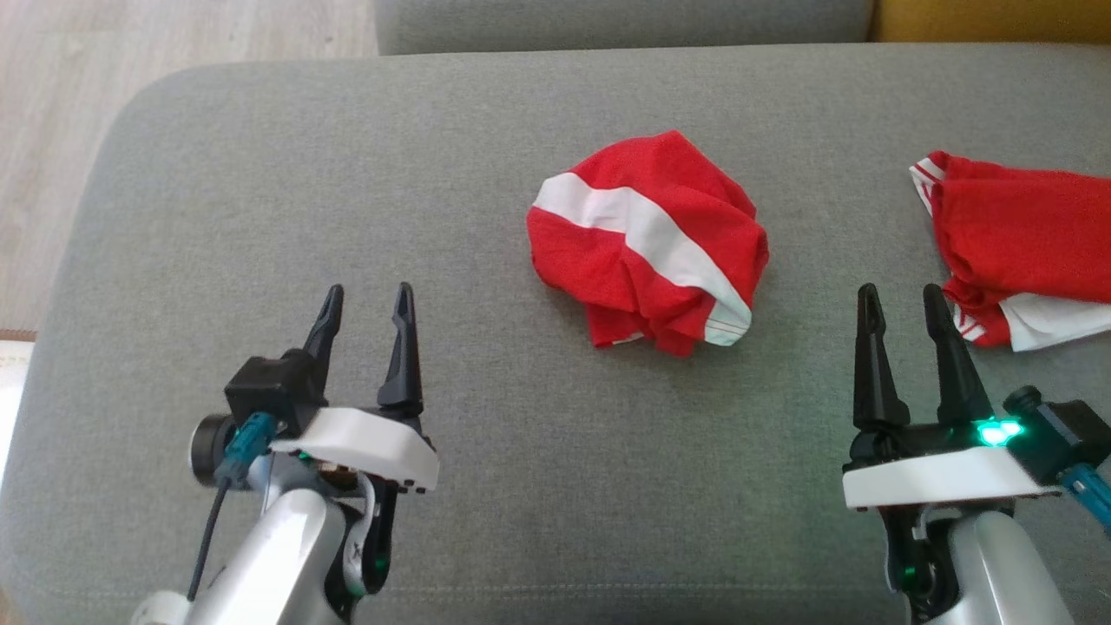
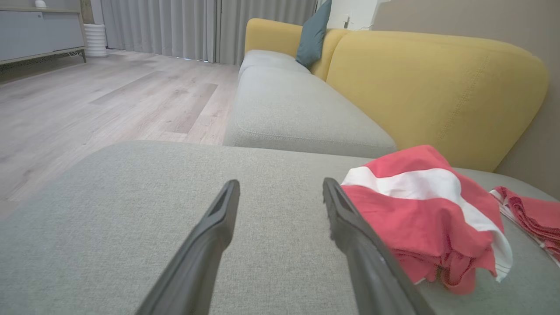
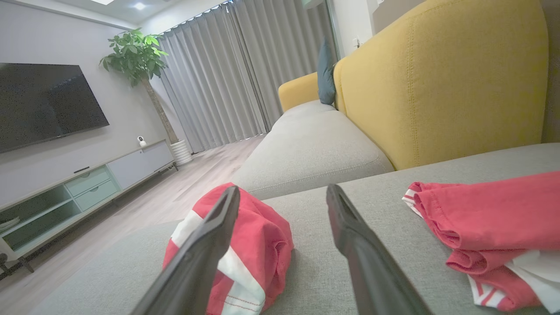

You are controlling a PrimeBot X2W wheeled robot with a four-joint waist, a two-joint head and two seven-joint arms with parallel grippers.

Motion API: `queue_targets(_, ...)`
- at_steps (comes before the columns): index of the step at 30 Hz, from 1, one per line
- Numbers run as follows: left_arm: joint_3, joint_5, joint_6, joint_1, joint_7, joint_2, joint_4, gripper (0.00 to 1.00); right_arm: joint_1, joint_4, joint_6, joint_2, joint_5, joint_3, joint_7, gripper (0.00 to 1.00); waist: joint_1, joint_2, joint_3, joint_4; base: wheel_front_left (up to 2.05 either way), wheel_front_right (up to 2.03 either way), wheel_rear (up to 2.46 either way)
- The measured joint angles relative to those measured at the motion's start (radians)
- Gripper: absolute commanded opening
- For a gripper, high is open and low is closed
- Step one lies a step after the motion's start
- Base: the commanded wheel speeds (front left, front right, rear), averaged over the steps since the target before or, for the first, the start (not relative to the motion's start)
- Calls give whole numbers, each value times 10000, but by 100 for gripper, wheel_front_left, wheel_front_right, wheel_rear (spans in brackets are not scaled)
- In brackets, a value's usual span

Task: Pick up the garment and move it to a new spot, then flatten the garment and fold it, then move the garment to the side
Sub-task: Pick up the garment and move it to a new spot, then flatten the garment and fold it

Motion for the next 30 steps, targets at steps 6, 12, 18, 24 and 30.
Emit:
queue_targets(6, 364, 314, -433, 15, 0, -247, -40, 100, -1, 201, 0, 0, -21, 4, 56, 100, 0, 0, -24, 173, 0, 0, 0)
queue_targets(12, 616, 568, -725, 42, 0, -552, -23, 100, -31, 961, 0, -2, -462, 268, 825, 100, 0, 0, 151, 371, 0, 0, 0)
queue_targets(18, 742, 788, -968, 40, 0, -757, 157, 100, -574, 1825, 0, -2, -537, 537, 1289, 100, 0, 0, 409, 618, 0, 0, 0)
queue_targets(24, 965, 928, -1139, 12, 0, -924, 268, 100, -1360, 2778, 0, -10, -606, 704, 1553, 100, 0, 0, 715, 840, 0, 0, 0)
queue_targets(30, 1037, 1081, -1313, -22, 0, -1095, 451, 100, -1812, 3409, 0, -13, -606, 922, 1538, 80, 0, 0, 941, 1035, 0, 0, 0)
